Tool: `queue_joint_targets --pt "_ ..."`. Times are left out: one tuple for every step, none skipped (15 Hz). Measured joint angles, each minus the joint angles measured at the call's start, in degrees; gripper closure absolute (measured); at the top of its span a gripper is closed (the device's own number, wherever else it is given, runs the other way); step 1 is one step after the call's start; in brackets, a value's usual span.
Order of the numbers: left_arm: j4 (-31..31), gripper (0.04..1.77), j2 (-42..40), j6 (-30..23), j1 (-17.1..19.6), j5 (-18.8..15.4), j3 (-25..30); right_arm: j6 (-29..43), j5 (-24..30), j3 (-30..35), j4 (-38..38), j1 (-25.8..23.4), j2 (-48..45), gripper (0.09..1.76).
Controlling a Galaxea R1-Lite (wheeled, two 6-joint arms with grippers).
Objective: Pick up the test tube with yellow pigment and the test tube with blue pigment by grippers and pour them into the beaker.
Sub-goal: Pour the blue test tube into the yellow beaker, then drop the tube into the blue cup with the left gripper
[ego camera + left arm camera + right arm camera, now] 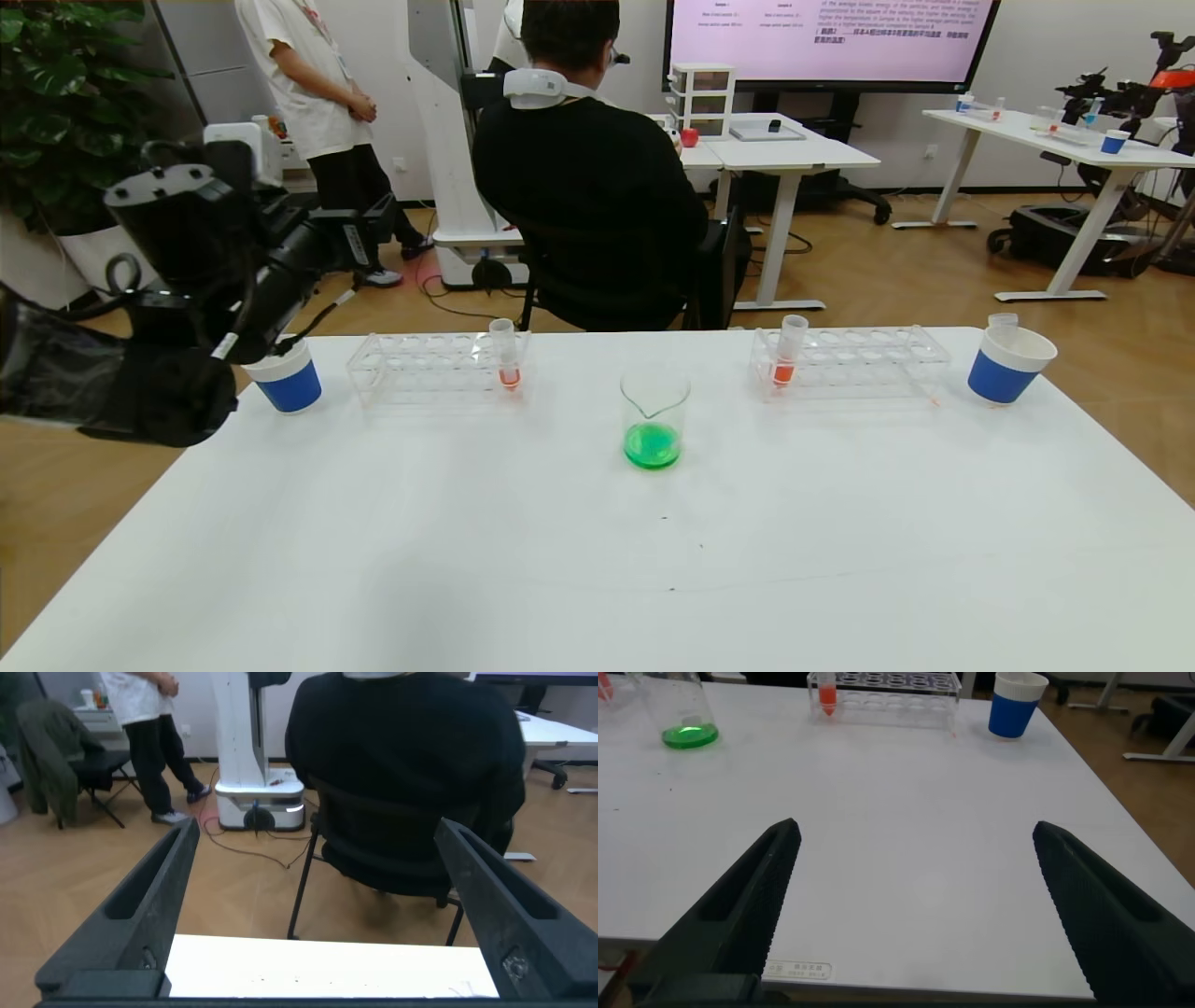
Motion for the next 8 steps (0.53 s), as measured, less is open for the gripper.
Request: queue_joint_targets --pt "0.0 0.06 -3.8 0.9 -0.6 -0.1 2.5 0.0 0.0 0.0 0.0 0.0 0.0 0.11" --pt "0.0 0.06 -8.3 1.8 -1.0 -0.2 5.4 0.0 0.0 0.0 0.0 0.0 0.0 0.11" --pt "0.2 0.06 -13.0 2.8 -1.2 -0.3 8.3 0.0 0.0 0.0 0.0 0.0 0.0 0.11" --pt "0.7 0.06 -17.2 3.7 -1.2 -0.3 10.8 0.0 0.0 0.0 0.0 0.0 0.0 0.11" --pt "1.4 0.06 -22.7 4.7 -1.2 -0.3 13.9 0.0 0.0 0.0 0.0 0.0 0.0 0.11" --pt "2.6 0.06 -27.3 5.4 -1.2 -0.4 16.3 0.0 0.0 0.0 0.0 0.0 0.0 0.11" --pt "4.4 0.06 -32.4 6.0 -1.2 -0.4 18.8 0.0 0.0 0.0 0.0 0.0 0.0 0.11" --pt "6.8 0.06 -37.7 6.6 -1.4 -0.6 21.2 0.0 0.0 0.0 0.0 0.0 0.0 0.11"
